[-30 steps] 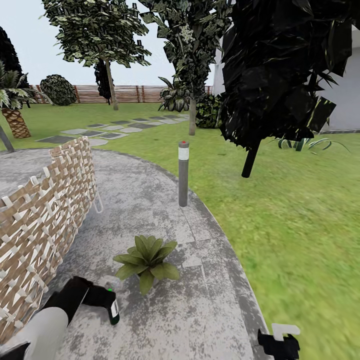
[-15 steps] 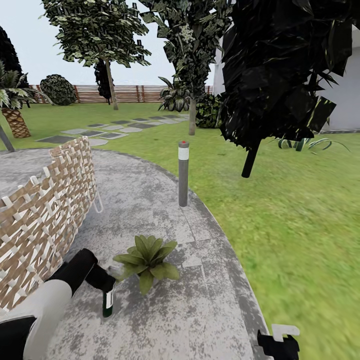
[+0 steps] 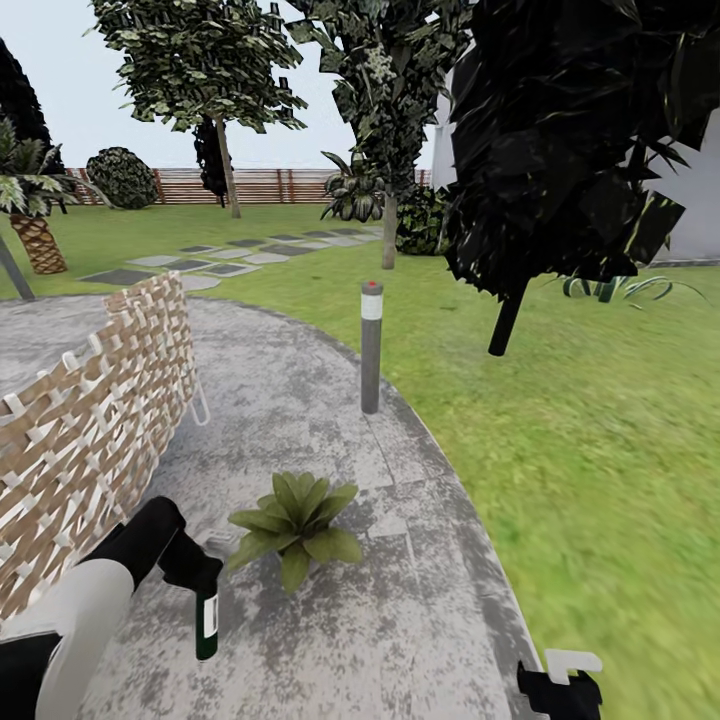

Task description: Pick up the pesticide atomizer in the garden and spray insectifuge to fully cover both potted plants in the garden.

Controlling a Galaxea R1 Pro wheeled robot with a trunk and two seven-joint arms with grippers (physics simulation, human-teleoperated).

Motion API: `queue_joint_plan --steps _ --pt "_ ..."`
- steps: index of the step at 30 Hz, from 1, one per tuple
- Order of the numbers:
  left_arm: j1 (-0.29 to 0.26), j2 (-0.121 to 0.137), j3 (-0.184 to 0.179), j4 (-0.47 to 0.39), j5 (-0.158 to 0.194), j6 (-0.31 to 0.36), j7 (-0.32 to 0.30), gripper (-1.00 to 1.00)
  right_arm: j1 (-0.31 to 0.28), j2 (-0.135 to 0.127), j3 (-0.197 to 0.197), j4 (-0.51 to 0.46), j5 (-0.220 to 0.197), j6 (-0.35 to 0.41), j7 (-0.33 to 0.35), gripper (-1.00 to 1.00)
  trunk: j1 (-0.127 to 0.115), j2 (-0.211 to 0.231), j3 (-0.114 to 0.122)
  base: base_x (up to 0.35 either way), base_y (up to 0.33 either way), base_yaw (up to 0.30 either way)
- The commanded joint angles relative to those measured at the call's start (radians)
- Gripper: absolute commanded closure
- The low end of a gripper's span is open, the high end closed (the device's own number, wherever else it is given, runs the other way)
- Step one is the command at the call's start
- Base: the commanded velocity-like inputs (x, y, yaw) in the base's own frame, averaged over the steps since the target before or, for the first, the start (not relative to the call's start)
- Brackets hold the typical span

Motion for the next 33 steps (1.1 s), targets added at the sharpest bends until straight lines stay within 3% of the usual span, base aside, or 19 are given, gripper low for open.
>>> queue_joint_plan --steps 1,10,15,18,22,25,31,33 --pt "0.000 -0.003 0.007 -0.001 -0.012 0.005 -0.009 1.00 -0.001 0.000 0.009 0.000 -0.010 -0.003 -0.001 -1.00 0.000 0.000 -0.001 0.294 0.000 0.000" --pt "0.005 -0.005 0.006 -0.001 -0.013 0.005 -0.009 1.00 -0.001 0.003 0.009 0.001 -0.009 -0.003 -0.003 -1.00 0.000 0.000 -0.001 0.313 -0.078 0.008" --pt "0.010 0.007 0.005 -0.001 -0.014 0.005 -0.008 1.00 -0.001 0.006 0.009 0.001 -0.009 -0.003 -0.003 -1.00 0.000 0.000 -0.001 0.112 -0.078 0.206" --pt "0.013 0.014 0.005 -0.001 -0.015 0.005 -0.007 1.00 -0.001 0.005 0.009 0.001 -0.009 -0.003 -0.003 -1.00 0.000 0.000 -0.001 0.010 -0.007 0.051" --pt "0.017 0.041 0.004 0.000 -0.014 0.003 -0.007 1.00 -0.001 0.006 0.009 0.002 -0.008 -0.003 -0.003 -1.00 0.000 0.000 -0.001 0.002 -0.001 0.009" --pt "0.017 0.043 0.003 0.001 -0.013 0.002 -0.006 1.00 -0.001 0.006 0.009 0.002 -0.008 -0.003 -0.002 -1.00 0.000 0.000 -0.001 0.000 0.000 0.001" --pt "0.017 0.038 -0.071 0.002 -0.011 0.005 -0.007 1.00 0.002 0.003 0.009 0.004 -0.007 -0.003 0.000 -1.00 0.000 0.000 -0.001 0.098 0.060 0.000" --pt "0.017 0.038 -0.074 0.002 -0.010 0.005 -0.008 1.00 0.002 0.003 0.009 0.004 -0.007 -0.003 0.001 -1.00 0.000 0.000 -0.001 0.201 0.152 0.000"
